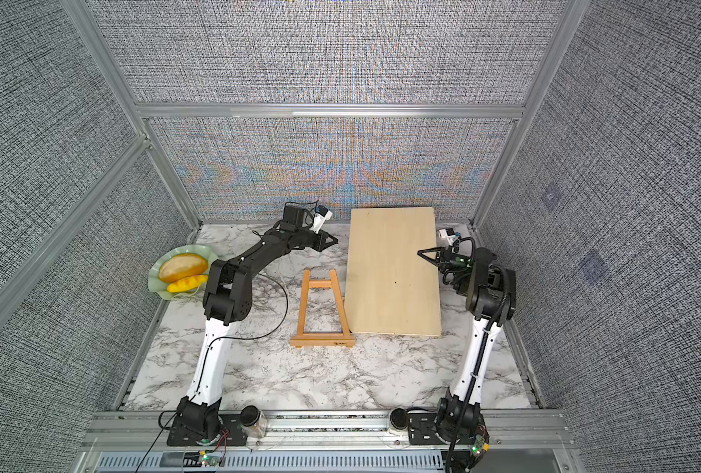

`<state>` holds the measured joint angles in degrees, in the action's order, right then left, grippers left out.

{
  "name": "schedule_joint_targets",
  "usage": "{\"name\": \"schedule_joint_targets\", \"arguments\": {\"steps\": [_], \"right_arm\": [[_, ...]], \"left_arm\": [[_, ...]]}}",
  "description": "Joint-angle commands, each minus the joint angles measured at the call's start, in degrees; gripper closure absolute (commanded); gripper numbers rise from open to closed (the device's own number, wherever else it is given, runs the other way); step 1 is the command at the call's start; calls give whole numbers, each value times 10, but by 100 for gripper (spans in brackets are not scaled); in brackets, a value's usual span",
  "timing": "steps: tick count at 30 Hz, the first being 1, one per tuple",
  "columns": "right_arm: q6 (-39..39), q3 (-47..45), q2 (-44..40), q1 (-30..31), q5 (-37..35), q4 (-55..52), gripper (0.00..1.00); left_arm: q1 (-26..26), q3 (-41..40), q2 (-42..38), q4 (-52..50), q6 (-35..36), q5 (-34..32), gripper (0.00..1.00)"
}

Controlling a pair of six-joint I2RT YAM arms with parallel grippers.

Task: Disassemble the easel
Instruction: Place the drawing board at the center of the board.

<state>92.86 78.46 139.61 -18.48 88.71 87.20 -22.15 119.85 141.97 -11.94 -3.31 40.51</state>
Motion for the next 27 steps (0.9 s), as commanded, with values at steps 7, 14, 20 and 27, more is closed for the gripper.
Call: {"name": "schedule_joint_targets", "arguments": {"steps": [7, 14, 20, 27], "right_arm": [[59, 30, 2, -7, 53, 21, 98], [90, 86, 21, -7, 53, 22, 100], [96, 140, 23, -4, 53, 22, 100], [108, 221, 41, -5, 53, 22, 99]], "left_arm": [[11, -13, -34, 16, 14, -20, 100], [16, -13, -57, 18, 15, -34, 100], [16, -23, -83, 16, 25, -34, 100], [16, -20, -91, 17, 23, -31, 100]]}}
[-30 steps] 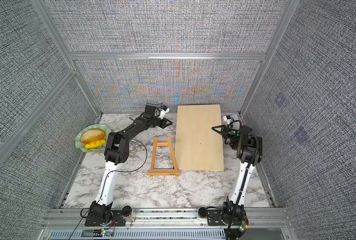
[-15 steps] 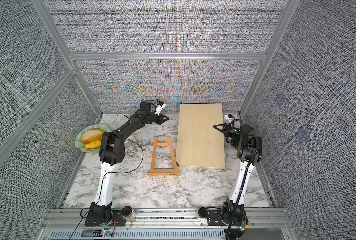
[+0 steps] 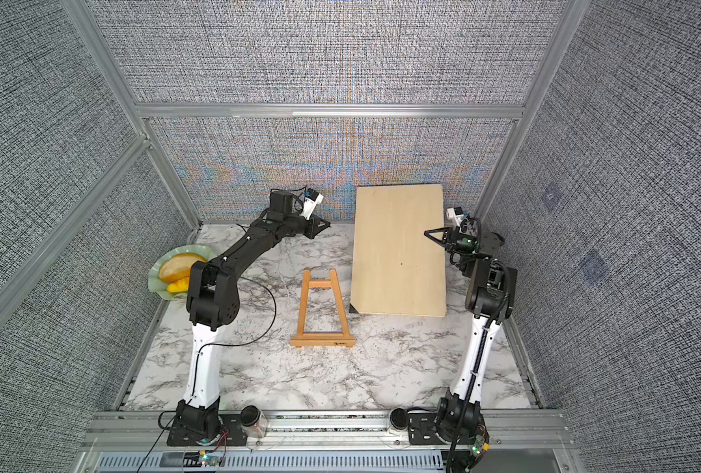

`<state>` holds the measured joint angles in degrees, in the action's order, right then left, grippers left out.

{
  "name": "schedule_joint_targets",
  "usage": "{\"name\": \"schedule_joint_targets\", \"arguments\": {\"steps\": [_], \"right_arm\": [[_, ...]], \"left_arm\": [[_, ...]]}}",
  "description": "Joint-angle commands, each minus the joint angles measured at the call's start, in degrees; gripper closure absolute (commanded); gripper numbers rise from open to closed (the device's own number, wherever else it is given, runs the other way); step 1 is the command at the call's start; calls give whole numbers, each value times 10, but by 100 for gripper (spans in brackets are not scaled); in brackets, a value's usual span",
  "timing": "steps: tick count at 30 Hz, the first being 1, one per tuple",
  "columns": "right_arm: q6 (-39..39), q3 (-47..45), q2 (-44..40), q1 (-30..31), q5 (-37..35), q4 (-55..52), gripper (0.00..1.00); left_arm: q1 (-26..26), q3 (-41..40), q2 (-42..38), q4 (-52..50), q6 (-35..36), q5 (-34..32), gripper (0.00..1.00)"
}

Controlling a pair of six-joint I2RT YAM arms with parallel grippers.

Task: Disassemble the easel
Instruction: Place the drawing board at the center of the board.

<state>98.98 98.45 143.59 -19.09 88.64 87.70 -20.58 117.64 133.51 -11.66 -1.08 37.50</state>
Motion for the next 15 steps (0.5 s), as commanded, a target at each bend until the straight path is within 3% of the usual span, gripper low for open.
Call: {"name": "schedule_joint_targets", "arguments": {"steps": [1, 15], "right_arm": [[45, 29, 3, 0, 54, 18, 99], [52, 4, 11, -2, 54, 18, 99]], "left_arm": [[0, 2, -6, 13, 0, -1, 100], [1, 21, -7, -9, 6, 2, 100]]}}
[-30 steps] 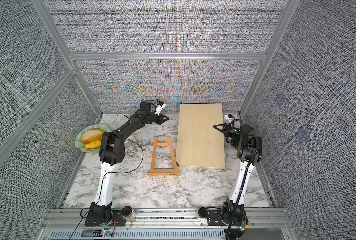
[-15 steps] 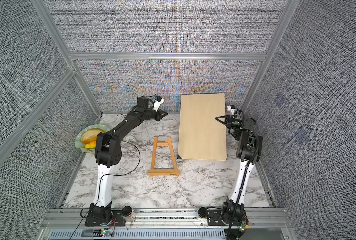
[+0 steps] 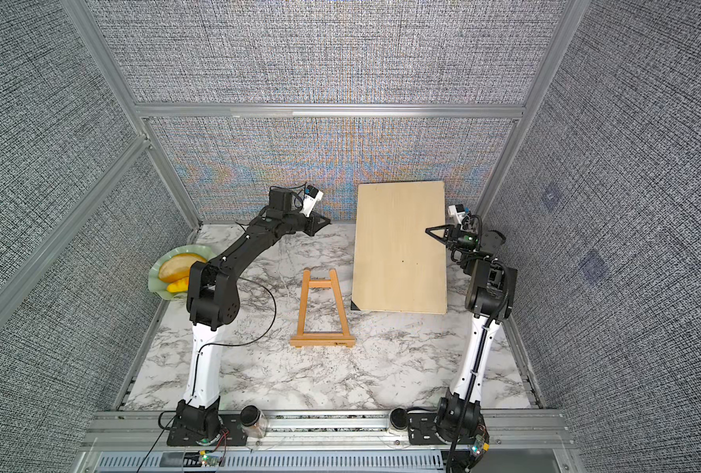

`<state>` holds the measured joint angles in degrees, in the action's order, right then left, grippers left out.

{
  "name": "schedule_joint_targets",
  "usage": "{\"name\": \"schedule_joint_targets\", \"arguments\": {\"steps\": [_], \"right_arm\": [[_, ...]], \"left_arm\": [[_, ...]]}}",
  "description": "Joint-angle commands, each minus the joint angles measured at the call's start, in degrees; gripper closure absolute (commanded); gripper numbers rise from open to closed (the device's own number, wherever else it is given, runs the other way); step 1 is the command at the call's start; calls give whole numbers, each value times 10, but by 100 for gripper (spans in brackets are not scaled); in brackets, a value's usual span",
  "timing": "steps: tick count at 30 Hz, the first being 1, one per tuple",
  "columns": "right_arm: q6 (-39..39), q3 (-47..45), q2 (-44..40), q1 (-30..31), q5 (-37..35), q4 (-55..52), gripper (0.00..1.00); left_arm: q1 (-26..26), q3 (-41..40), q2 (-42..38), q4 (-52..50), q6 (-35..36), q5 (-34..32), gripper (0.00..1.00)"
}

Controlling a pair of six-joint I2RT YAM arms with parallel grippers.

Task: Disassemble the easel
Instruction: Place the drawing board at the center of the board.

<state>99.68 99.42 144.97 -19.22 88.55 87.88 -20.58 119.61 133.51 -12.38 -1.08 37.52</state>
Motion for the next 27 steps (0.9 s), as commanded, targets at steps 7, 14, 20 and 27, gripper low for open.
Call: {"name": "schedule_joint_targets", "arguments": {"steps": [7, 14, 20, 27], "right_arm": [[47, -37, 6, -7, 55, 16, 98], [23, -37, 18, -11, 55, 16, 85], [59, 36, 66, -14, 55, 16, 1], [42, 15, 57, -21, 55, 16, 1]], "left_arm": [[0, -6, -15, -5, 12, 2, 100], [1, -11, -19, -8, 18, 2, 100], [0, -10, -20, -10, 19, 2, 100], [1, -9, -23, -13, 19, 0, 100]]}}
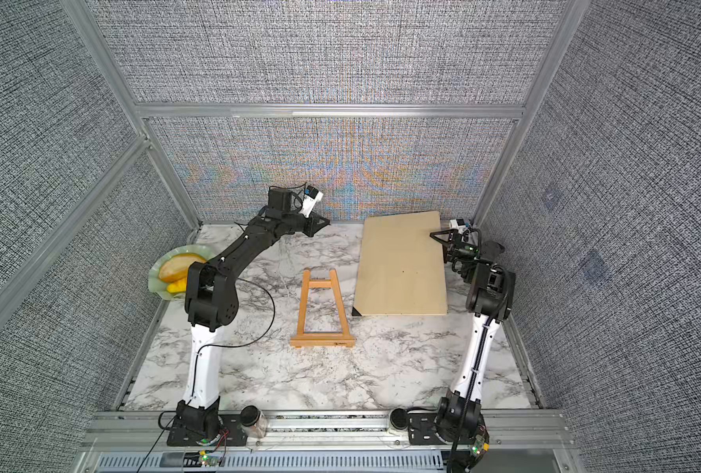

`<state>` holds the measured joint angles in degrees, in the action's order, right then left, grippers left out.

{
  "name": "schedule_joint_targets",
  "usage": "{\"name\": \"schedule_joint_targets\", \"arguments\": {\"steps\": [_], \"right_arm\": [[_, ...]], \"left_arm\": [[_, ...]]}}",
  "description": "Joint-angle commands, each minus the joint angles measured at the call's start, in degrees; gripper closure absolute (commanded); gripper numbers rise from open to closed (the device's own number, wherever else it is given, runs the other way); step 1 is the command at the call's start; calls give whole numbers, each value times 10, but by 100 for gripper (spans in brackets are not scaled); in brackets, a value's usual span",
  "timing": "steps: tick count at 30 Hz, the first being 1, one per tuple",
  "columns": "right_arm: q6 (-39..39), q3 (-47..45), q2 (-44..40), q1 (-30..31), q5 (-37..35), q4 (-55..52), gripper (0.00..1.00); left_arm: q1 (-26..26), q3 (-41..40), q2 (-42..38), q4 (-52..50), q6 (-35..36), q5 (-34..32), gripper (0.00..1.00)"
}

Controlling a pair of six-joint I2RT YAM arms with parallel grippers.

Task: Disassemble the easel
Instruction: Place the drawing board at the center of the board.

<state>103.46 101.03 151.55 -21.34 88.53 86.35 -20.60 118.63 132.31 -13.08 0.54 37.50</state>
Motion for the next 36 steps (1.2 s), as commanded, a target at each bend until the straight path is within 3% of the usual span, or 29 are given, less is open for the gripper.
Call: {"name": "schedule_joint_targets", "arguments": {"steps": [1, 12, 24, 36], "right_arm": [[4, -3, -10, 1, 55, 31, 1], [-1, -57, -74, -47, 55, 32, 1], [14, -25, -65, -92, 55, 31, 1], [18, -8, -100, -2, 55, 31, 1]], "left_arm": [[1, 2, -12, -7, 3, 0, 100], [1, -26, -42, -11, 14, -1, 100], [1, -37, -54, -15, 19, -6, 100], [1, -58, -131, 3, 27, -21, 100]]}}
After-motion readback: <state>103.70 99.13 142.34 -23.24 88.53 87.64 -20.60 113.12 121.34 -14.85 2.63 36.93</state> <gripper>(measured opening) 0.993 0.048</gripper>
